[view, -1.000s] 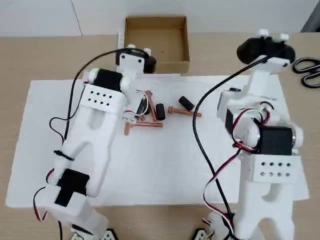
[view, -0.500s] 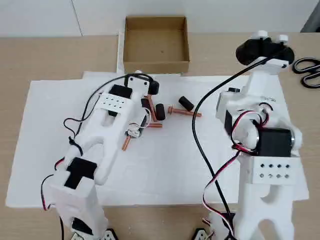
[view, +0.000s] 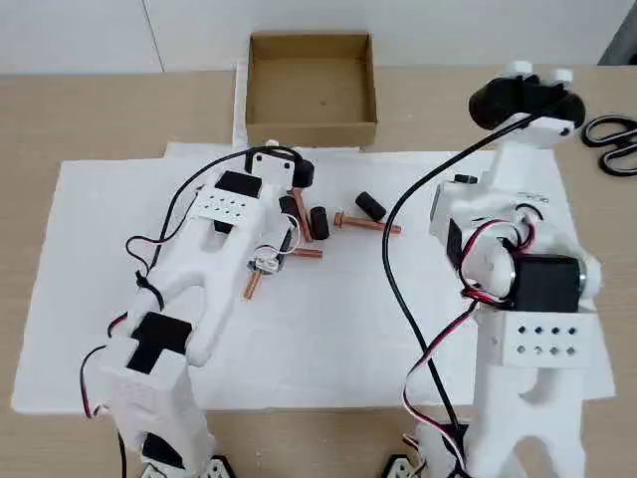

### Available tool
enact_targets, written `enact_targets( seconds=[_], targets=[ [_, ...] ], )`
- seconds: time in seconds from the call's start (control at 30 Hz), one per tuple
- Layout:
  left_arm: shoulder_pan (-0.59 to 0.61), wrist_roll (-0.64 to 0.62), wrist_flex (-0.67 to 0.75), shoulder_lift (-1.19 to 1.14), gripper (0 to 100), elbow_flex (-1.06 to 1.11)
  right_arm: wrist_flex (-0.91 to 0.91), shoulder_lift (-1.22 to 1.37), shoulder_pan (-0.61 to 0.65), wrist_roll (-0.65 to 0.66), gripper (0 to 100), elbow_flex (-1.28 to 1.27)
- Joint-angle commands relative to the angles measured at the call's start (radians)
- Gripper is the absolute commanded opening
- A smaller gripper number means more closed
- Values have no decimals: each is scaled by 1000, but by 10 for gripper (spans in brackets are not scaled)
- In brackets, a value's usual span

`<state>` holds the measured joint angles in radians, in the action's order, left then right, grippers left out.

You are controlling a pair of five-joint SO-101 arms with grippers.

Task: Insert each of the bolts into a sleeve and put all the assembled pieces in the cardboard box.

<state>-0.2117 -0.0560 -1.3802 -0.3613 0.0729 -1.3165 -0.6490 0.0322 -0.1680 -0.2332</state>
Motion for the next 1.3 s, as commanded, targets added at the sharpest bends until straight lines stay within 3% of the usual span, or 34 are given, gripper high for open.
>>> enact_targets(
  seconds=[0.0,0.37,0.63,1.27],
  targets=[
    [29,-8,0,9,18,-24,19,-33,4,-6,4,6],
    [29,-5,9,-17,67,-25,15,-33,4,-6,4,6],
    [32,-5,3,3,6,-31,15,-33,4,-6,4,6],
    [-11,83,-175,393,6,19,19,-27,5,-6,4,3]
  ],
)
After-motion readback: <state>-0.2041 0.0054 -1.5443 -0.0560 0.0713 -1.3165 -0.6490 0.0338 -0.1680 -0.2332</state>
